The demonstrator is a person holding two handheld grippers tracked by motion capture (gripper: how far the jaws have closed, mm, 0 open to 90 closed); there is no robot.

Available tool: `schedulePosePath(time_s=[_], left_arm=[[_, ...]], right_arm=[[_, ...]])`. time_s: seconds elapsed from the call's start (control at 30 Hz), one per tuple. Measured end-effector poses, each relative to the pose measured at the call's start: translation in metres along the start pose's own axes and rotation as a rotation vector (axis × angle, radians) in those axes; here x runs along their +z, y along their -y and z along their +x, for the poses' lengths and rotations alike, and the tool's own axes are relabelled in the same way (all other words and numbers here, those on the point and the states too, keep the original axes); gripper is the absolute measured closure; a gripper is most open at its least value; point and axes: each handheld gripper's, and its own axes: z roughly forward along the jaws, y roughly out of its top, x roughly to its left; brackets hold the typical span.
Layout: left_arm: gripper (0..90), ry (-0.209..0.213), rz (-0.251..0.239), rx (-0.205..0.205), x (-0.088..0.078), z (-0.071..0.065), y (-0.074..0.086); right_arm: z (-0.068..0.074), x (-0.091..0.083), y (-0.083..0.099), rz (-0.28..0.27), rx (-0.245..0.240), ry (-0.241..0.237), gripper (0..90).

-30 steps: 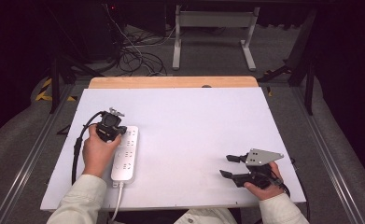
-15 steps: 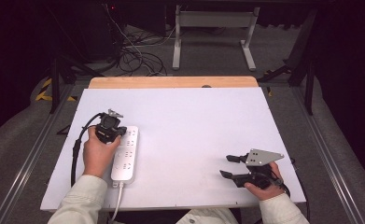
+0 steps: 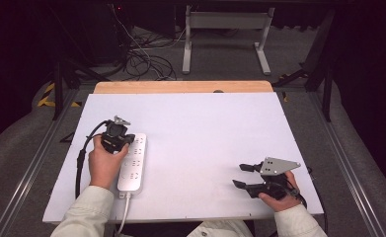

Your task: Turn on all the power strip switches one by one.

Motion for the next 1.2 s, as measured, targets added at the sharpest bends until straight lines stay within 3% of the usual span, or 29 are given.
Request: schedulePosePath(time_s=[0.1,0.27,0.53,0.63,0.67,0.7,0.73,0.8,0.83,0.87,0.9,0.93,1.0,1.1,1.2], left_arm=[[89.9,0.026,-0.051,-0.007,-0.012,-0.003,-0.004],[89.9,0.003,-0.061,0.046,-0.023,-0.012,-0.007],[90.0,0.006,-0.071,0.061,-0.031,-0.014,-0.008],[89.7,0.028,-0.103,0.075,-0.039,-0.016,-0.008],[76.6,0.042,-0.121,0.098,-0.042,-0.017,-0.008],[76.6,0.071,-0.138,0.105,-0.046,-0.019,-0.007],[69.9,0.074,-0.148,0.123,-0.05,-0.021,-0.007],[64.6,0.098,-0.173,0.15,-0.06,-0.026,-0.005],[56.7,0.113,-0.196,0.162,-0.066,-0.028,-0.004],[56.7,0.125,-0.223,0.17,-0.071,-0.03,-0.004],[46.3,0.135,-0.247,0.175,-0.077,-0.033,-0.003],[46.3,0.14,-0.272,0.184,-0.082,-0.034,-0.002],[37.0,0.176,-0.327,0.201,-0.09,-0.036,0.001],[30.7,0.219,-0.355,0.223,-0.099,-0.038,0.009],[27.5,0.229,-0.372,0.23,-0.105,-0.04,0.02]], right_arm=[[0.0,-0.002,0.0,-0.006,0.003,0.004,40.1],[0.0,-0.001,0.0,-0.002,0.001,0.0,40.1],[0.0,-0.001,0.0,-0.002,0.001,0.001,40.1],[0.0,-0.001,0.0,-0.001,0.003,0.002,40.1],[0.0,-0.001,0.0,-0.003,0.001,0.003,40.1],[0.0,-0.001,0.0,-0.003,0.001,0.003,40.1],[0.0,-0.002,0.0,-0.004,0.001,0.005,40.0],[0.001,-0.002,0.0,-0.008,0.001,0.007,39.7],[0.001,-0.002,0.0,-0.008,0.002,0.006,39.5],[0.001,-0.002,0.0,-0.008,0.002,0.006,39.5],[0.0,-0.002,0.0,-0.011,0.004,0.004,39.3],[0.0,-0.002,0.0,-0.011,0.004,0.004,39.3],[0.0,-0.003,0.0,-0.014,0.007,0.009,39.0],[0.0,-0.003,0.0,-0.018,0.012,0.011,38.7],[0.0,-0.003,0.0,-0.02,0.013,0.011,38.6]])
